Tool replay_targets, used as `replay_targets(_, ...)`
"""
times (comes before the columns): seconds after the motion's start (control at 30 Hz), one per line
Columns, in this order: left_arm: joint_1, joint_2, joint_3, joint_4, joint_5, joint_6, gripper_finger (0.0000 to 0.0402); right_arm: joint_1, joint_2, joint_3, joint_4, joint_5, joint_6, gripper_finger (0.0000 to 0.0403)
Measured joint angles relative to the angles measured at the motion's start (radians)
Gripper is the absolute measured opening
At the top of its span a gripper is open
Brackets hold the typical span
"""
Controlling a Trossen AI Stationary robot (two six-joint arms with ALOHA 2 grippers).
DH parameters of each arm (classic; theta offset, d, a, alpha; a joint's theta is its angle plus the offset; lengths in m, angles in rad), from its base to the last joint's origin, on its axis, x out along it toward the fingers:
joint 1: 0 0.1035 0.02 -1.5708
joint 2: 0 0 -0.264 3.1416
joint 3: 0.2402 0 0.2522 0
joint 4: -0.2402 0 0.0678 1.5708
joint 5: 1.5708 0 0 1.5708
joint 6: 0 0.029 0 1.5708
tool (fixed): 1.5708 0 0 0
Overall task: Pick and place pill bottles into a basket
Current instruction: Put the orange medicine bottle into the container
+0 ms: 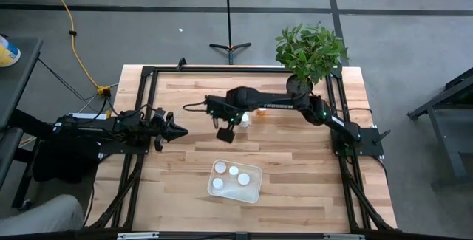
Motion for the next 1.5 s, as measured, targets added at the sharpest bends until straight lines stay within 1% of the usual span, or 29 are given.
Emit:
replay_targets(0.1,0.000,0.000,0.000,0.000,0.000,0.000,0.0067,-0.031,0.000,0.000,-0.108,0.047,-0.007,0.0369)
replay_targets(0.2,0.000,0.000,0.000,0.000,0.000,0.000,0.0067,-0.057,0.000,0.000,-0.178,0.079,-0.007,0.0369)
replay_targets(0.3,0.000,0.000,0.000,0.000,0.000,-0.003,0.0067,-0.080,0.000,0.000,-0.215,0.097,-0.014,0.0370)
replay_targets(0.47,0.000,0.000,0.000,0.000,0.000,-0.015,0.0067,-0.118,0.001,0.000,-0.257,0.165,0.005,0.0369)
replay_targets(0.73,0.000,0.000,0.003,-0.012,0.019,-0.027,0.0067,-0.171,0.001,-0.003,-0.256,0.157,0.158,0.0369)
replay_targets(0.83,0.000,0.000,0.004,-0.012,0.019,-0.027,0.0067,-0.181,0.001,-0.003,-0.256,0.135,0.214,0.0369)
replay_targets(1.03,0.000,0.000,0.006,-0.013,0.019,-0.029,0.0067,-0.185,0.001,-0.003,-0.256,0.132,0.309,0.0369)
replay_targets(1.13,0.000,0.000,0.006,-0.013,0.019,-0.029,0.0067,-0.185,0.001,-0.009,-0.256,0.139,0.316,0.0369)
replay_targets(1.3,0.000,0.000,0.008,-0.012,0.021,-0.029,0.0067,-0.185,0.001,-0.059,-0.258,0.143,0.295,0.0369)
replay_targets(1.5,0.000,0.000,0.009,-0.012,0.064,-0.030,0.0067,-0.185,0.000,-0.081,-0.256,0.140,0.266,0.0369)
